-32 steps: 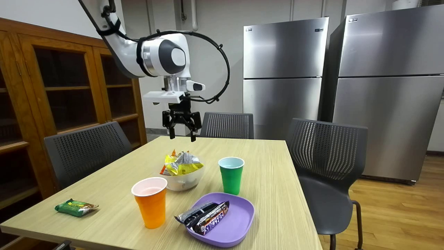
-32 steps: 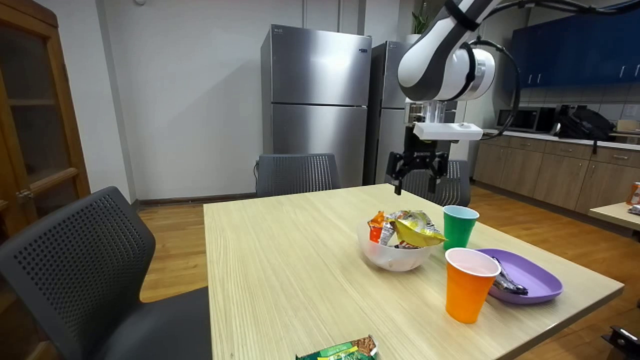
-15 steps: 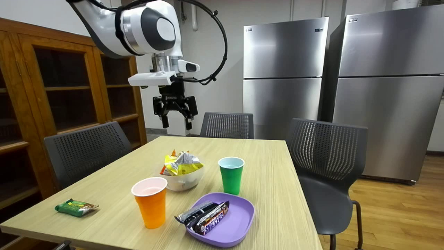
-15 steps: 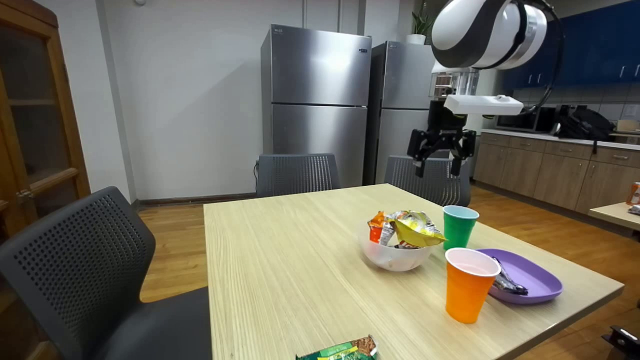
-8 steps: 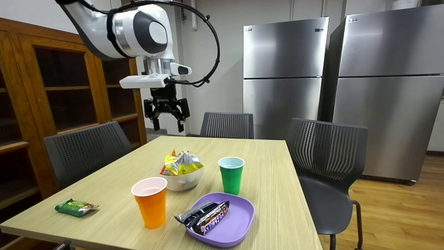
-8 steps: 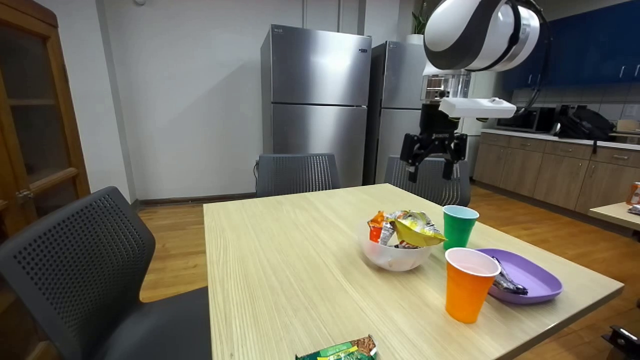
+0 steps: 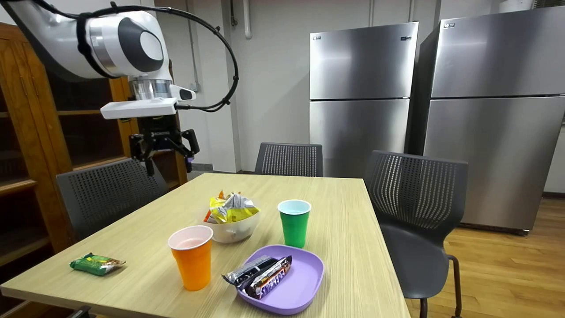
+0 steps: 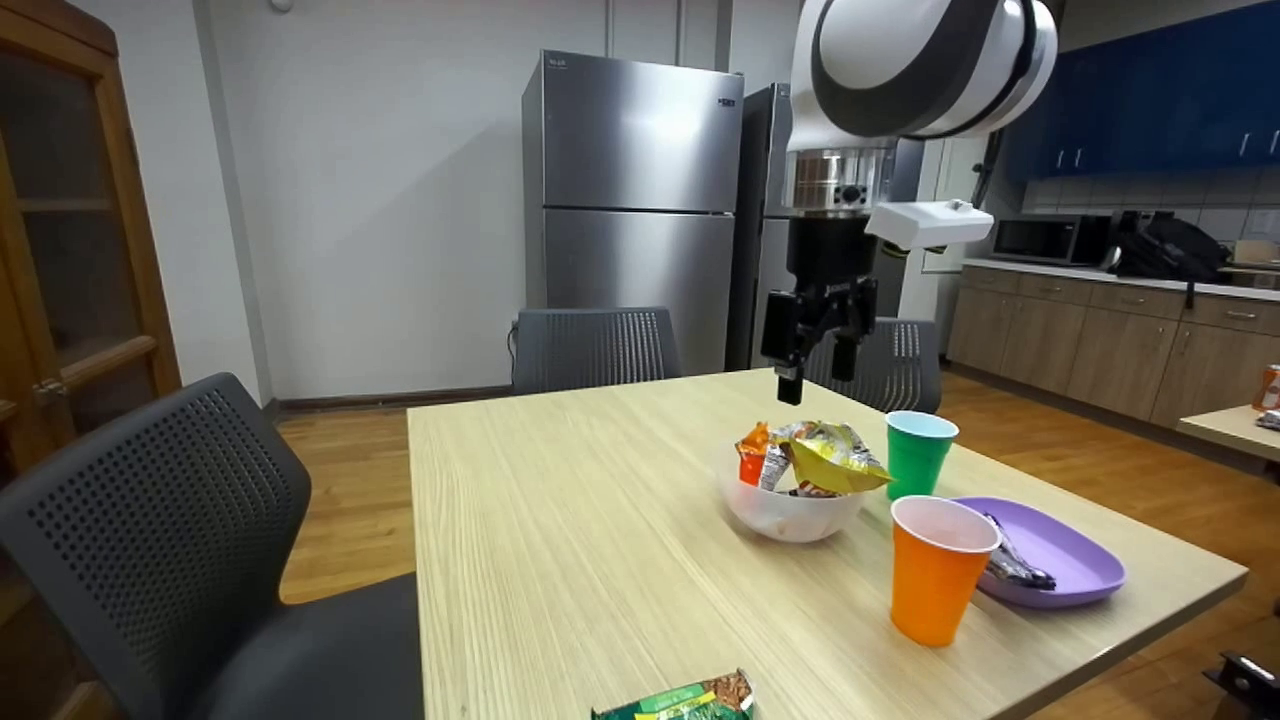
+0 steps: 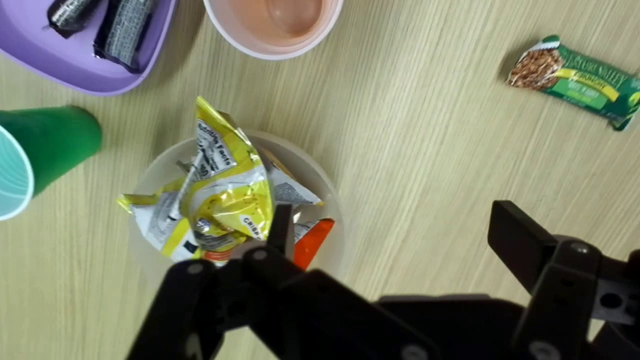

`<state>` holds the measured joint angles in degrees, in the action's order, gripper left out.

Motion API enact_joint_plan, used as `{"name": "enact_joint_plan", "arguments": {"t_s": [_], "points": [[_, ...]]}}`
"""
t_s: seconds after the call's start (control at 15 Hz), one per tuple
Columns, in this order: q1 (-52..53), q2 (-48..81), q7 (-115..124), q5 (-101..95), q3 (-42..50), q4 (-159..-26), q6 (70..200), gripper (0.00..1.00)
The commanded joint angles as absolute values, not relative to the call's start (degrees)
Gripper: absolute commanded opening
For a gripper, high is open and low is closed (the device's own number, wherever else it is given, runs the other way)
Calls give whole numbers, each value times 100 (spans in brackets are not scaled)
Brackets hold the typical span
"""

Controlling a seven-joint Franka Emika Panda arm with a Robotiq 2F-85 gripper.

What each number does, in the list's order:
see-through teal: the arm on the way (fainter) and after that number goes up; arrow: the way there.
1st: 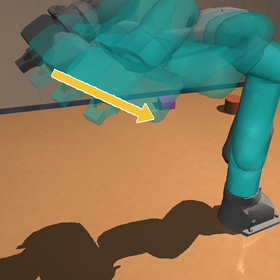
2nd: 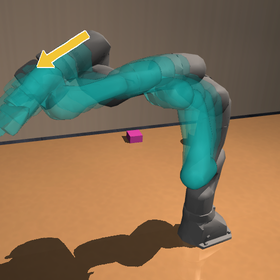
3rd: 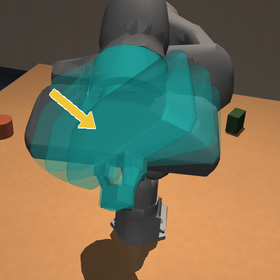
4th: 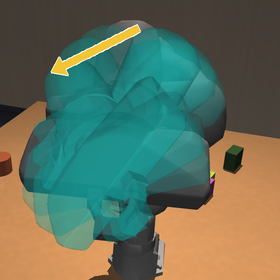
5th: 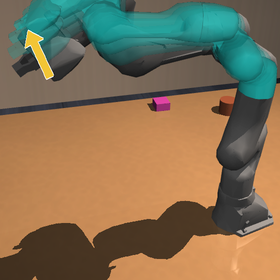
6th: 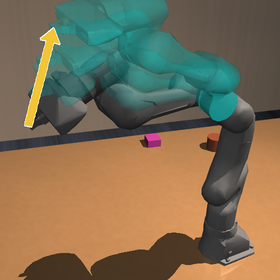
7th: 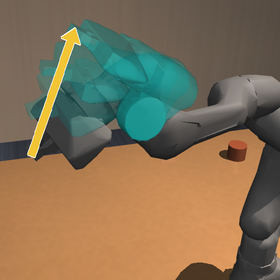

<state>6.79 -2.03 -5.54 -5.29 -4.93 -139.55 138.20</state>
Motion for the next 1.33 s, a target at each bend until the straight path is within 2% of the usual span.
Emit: {"name": "enact_joint_plan", "arguments": {"t_s": [0.0,0.73,1.27], "points": [[865,-612,-1202,-593,-718,-14448,14056,100],[1313,-550,-2614,-1643,-1113,-14908,14212,100],[1338,-435,-2572,-1562,-1113,-14840,14153,100]]}}
